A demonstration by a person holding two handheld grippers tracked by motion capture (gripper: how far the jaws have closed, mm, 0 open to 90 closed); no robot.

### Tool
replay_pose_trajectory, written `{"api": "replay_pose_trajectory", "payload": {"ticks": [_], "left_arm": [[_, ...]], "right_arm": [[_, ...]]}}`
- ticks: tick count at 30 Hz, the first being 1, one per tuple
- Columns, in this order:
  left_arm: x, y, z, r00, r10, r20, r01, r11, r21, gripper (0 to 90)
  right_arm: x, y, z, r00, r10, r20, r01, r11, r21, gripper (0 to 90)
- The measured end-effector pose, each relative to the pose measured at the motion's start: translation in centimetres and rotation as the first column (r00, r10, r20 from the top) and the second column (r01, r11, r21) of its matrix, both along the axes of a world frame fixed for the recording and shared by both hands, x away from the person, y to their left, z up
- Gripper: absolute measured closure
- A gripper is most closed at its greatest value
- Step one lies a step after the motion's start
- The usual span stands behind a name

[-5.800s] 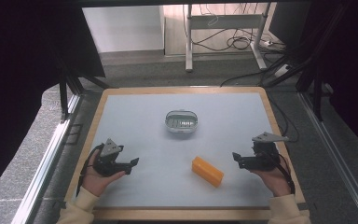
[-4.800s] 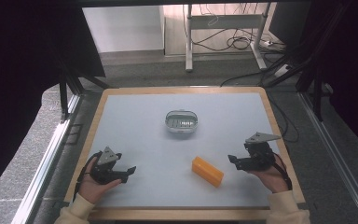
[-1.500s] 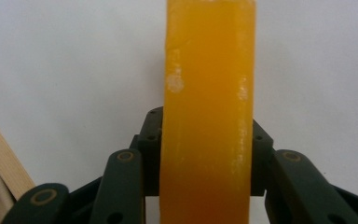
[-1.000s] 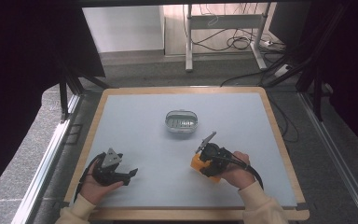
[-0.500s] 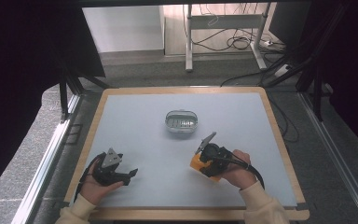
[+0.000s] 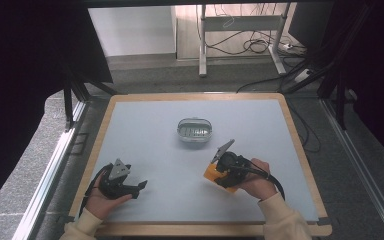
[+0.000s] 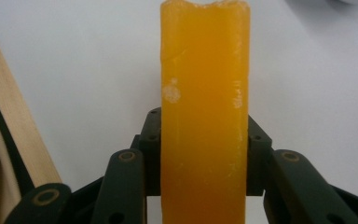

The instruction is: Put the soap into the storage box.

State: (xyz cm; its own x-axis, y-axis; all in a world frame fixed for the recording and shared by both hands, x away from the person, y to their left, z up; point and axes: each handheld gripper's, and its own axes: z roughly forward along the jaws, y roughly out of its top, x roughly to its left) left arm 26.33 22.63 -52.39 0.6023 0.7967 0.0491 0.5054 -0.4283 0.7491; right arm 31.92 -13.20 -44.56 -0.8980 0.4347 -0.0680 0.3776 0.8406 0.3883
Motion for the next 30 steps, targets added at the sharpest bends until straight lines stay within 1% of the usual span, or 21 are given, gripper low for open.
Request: {"api": "replay_pose_trajectory", "payload": {"ticks": [3, 5, 11, 12, 13, 19, 26, 30], "left_arm": [[0.0, 0.0, 0.0, 1.0, -0.002, 0.001, 0.002, 1.0, 0.002, 17.2], [0.1, -0.1, 0.0, 1.0, -0.007, -0.001, 0.007, 1.0, 0.006, 17.1], [0.0, 0.0, 0.0, 0.9999, -0.01, -0.001, 0.01, 0.9999, 0.001, 17.1], [0.0, 0.0, 0.0, 0.9999, -0.01, -0.001, 0.01, 0.9999, 0.001, 17.1], [0.0, 0.0, 0.0, 0.9999, -0.01, 0.0, 0.01, 0.9999, 0.0, 17.1], [0.0, -0.2, -0.1, 0.9999, -0.011, -0.002, 0.011, 0.9999, 0.001, 17.1], [0.1, -0.2, -0.2, 0.9999, -0.011, -0.005, 0.011, 0.9999, 0.005, 17.1], [0.1, -0.1, -0.2, 0.9999, -0.01, -0.005, 0.01, 0.9999, 0.002, 17.2]], "right_arm": [[0.2, -0.2, 0.2, 1.0, -0.003, 0.002, 0.003, 1.0, 0.008, 61.4], [0.5, -0.4, 0.7, 1.0, -0.003, 0.008, 0.003, 1.0, 0.02, 61.4], [1.2, -0.2, 2.0, 0.9998, 0.008, 0.018, -0.008, 1.0, 0.01, 61.4], [1.2, -0.2, 2.0, 0.9998, 0.008, 0.018, -0.008, 1.0, 0.01, 61.4], [1.6, -0.1, 2.5, 0.9997, 0.013, 0.022, -0.013, 1.0, 0.017, 61.4], [2.4, 0.0, 3.5, 0.9995, 0.024, 0.021, -0.025, 0.999, 0.037, 61.4], [3.3, 0.2, 4.0, 0.9989, 0.039, 0.026, -0.04, 0.998, 0.052, 61.4], [3.7, 0.4, 4.2, 0.9985, 0.046, 0.028, -0.048, 0.998, 0.05, 61.4]]}}
